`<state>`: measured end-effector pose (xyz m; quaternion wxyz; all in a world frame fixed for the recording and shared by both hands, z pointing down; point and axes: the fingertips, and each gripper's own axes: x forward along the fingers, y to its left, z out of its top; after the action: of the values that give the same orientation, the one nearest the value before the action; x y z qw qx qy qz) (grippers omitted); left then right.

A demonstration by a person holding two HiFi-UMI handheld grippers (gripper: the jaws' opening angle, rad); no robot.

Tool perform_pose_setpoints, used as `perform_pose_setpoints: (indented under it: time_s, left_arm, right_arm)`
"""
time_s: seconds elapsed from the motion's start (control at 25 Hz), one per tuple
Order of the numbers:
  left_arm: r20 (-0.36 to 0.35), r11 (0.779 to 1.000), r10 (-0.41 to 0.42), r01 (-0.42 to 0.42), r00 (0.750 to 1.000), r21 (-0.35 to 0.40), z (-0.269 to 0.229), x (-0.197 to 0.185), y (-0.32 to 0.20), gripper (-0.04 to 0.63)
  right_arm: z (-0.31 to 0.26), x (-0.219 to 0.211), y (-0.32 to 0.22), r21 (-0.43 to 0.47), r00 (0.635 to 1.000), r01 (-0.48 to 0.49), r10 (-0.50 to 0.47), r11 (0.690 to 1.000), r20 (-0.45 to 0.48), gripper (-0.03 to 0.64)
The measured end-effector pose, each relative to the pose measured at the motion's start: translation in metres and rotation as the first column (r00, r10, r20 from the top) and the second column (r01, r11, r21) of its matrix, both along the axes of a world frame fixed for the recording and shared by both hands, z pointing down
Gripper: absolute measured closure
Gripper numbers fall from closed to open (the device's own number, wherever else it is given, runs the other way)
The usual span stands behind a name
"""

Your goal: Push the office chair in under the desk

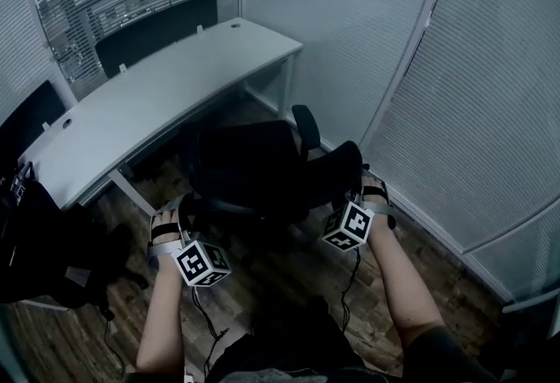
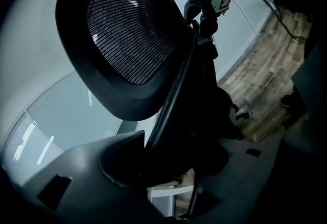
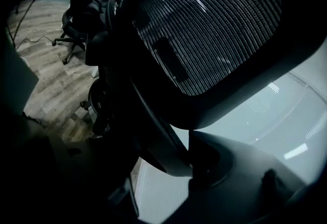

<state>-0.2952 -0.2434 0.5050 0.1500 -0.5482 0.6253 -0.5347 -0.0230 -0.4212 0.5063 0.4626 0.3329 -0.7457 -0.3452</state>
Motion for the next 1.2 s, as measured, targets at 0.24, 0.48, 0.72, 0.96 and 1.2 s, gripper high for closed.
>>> perform_pose_setpoints:
  time_s: [0.24, 0.48, 0.72, 0.96, 1.2]
  left_arm:
    - [-0.003, 0.998, -0.055, 0.055, 0.998, 0.004, -0.001, 0.014, -0.024, 0.353]
    - [-0.012, 0.99, -0.142, 0.142, 0.99, 0.001, -0.001, 0.025, -0.052, 0.353]
    - [-0.015, 0.972, -0.236, 0.236, 0.972, -0.005, 0.001, 0.018, -0.082, 0.351]
    - [-0.003, 0.948, -0.317, 0.317, 0.948, -0.026, 0.004, 0.021, -0.111, 0.351]
    - [-0.012, 0.93, -0.368, 0.368, 0.93, -0.014, 0.001, 0.017, -0.136, 0.351]
  right_arm:
    - [-0.002, -0.003, -0.048, 0.019, 0.999, 0.053, -0.053, 0.998, -0.01, 0.325]
    - [-0.001, -0.011, -0.097, 0.008, 0.988, 0.155, -0.155, 0.988, -0.006, 0.325]
    - [-0.001, -0.034, -0.143, 0.021, 0.969, 0.246, -0.246, 0.969, 0.005, 0.325]
    - [0.002, -0.046, -0.188, 0.012, 0.954, 0.299, -0.299, 0.954, 0.002, 0.324]
    - [0.004, -0.066, -0.225, 0.022, 0.939, 0.343, -0.343, 0.939, -0.004, 0.325]
